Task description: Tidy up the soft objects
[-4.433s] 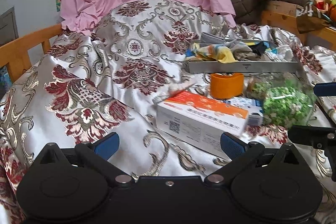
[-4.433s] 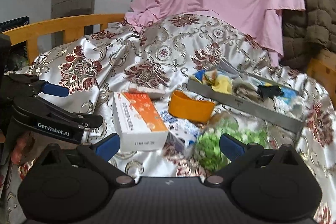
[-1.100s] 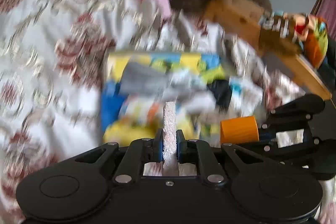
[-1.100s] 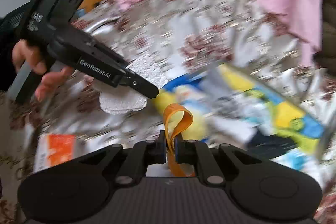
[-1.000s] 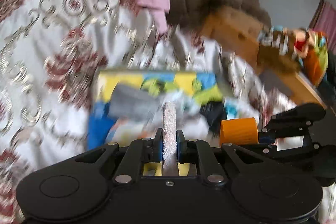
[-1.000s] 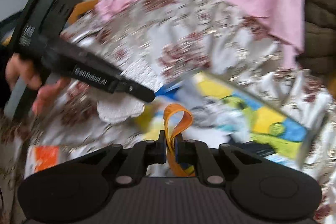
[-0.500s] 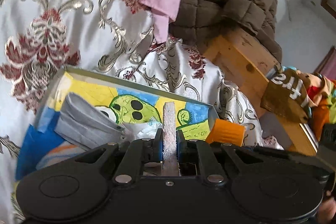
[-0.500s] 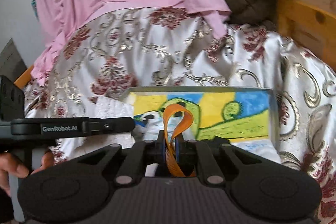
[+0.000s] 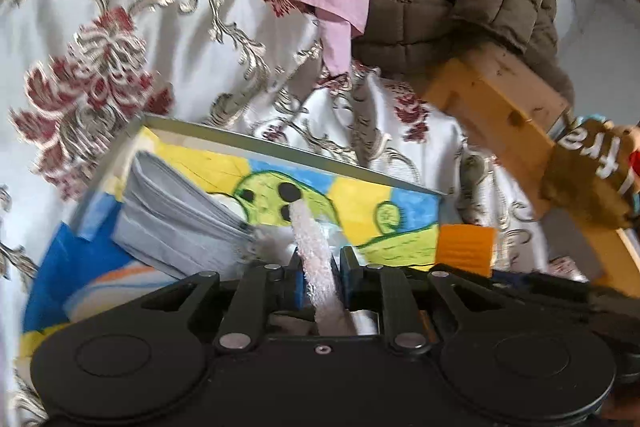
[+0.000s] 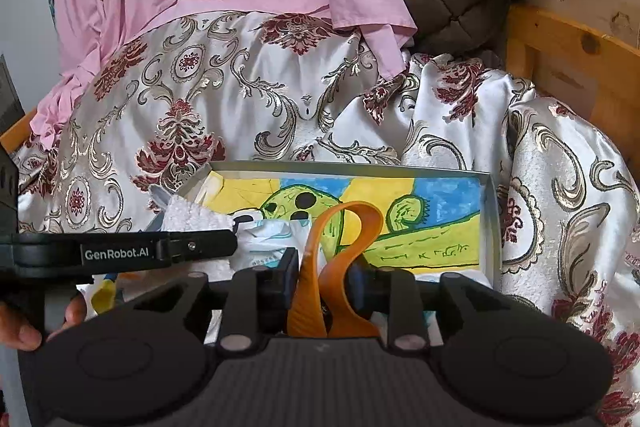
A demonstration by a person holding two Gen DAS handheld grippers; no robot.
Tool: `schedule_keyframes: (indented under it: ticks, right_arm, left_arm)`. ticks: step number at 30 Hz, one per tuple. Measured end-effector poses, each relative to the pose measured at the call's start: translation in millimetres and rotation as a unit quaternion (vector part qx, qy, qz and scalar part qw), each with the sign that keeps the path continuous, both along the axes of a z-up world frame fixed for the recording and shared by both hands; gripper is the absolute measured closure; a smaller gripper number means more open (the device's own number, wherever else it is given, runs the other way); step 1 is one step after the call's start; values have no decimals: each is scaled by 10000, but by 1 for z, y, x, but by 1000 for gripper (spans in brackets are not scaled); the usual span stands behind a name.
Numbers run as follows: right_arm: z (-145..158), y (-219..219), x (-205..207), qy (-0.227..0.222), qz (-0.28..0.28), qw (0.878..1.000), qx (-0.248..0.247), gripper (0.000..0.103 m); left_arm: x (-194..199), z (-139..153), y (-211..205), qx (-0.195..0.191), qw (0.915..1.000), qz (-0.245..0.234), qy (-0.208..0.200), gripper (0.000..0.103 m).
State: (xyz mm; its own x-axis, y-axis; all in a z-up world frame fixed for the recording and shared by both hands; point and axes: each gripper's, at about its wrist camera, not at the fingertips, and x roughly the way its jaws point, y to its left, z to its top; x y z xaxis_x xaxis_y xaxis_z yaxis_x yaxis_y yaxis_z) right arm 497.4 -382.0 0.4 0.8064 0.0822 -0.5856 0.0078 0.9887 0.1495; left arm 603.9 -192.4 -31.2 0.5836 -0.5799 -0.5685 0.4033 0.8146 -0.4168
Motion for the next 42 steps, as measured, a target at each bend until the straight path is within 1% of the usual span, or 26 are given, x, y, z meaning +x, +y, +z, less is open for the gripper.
schedule_keyframes:
  ticks: [3,5,6,7,9,10,14,15,16,17,21,26,28,31,35,38,42]
  right_arm:
    - [-1,2,-1,-31,-4,10000,-88,64]
    - [-1,3,-2,-74,-34,9998,-164,58]
    - [-1,4,-3,-89,-49,9998,-185,58]
    - [-1,4,-3,-100,-73,9997,-188,55]
    - [-2,2,-4,-115,-131,9997,-178,50]
    - [-2,2,-5,-121,-164,9996,-177,48]
    - [-4,1,-9,-147,-222,9995,-186,41]
    - [-4,1,-11,-165,-244,9994,-169,41]
    - [-5,1,-13,-183,-266,9994,-148,38]
    - [-4,1,-15,-201,-290,9993,-132,34]
    - [-2,1,-26,-292,-325,9989,-167,27]
    - [5,3,-40,-456,-437,9977,-238,14]
    - [8,3,-47,-553,-495,9970,-236,11]
    - [10,3,-56,-624,-556,9964,-157,9]
    - [12,8,-70,-724,-579,9956,-116,5]
    - [14,13,-83,-790,-576,9952,-87,2]
    - [17,25,-105,-958,-508,9939,-201,0]
  left_arm:
    - [-4,-1,1,125,9997,193,-21,81]
    - [-9,-2,1,288,9991,277,-120,78]
    - [-12,-2,0,372,9987,301,-184,75]
    - [-15,-2,0,450,9982,330,-231,73]
    - [-20,-2,0,587,9971,382,-307,64]
    - [-22,-2,0,643,9965,418,-336,62]
    - [-30,-1,4,675,9952,580,-419,45]
    - [-32,-1,5,691,9948,612,-428,44]
    - [-34,-1,5,718,9945,625,-443,43]
    - [-36,0,6,752,9941,632,-469,41]
    - [-45,3,8,866,9919,706,-608,33]
    - [-59,9,15,846,9889,919,-806,25]
    - [-65,12,16,907,9859,1021,-968,24]
    - [-77,17,20,883,9831,1088,-1179,20]
    - [-94,25,25,849,9790,1239,-1381,12]
    - [-112,30,31,846,9764,1330,-1477,8]
    - [-142,35,43,936,9701,1448,-1707,3]
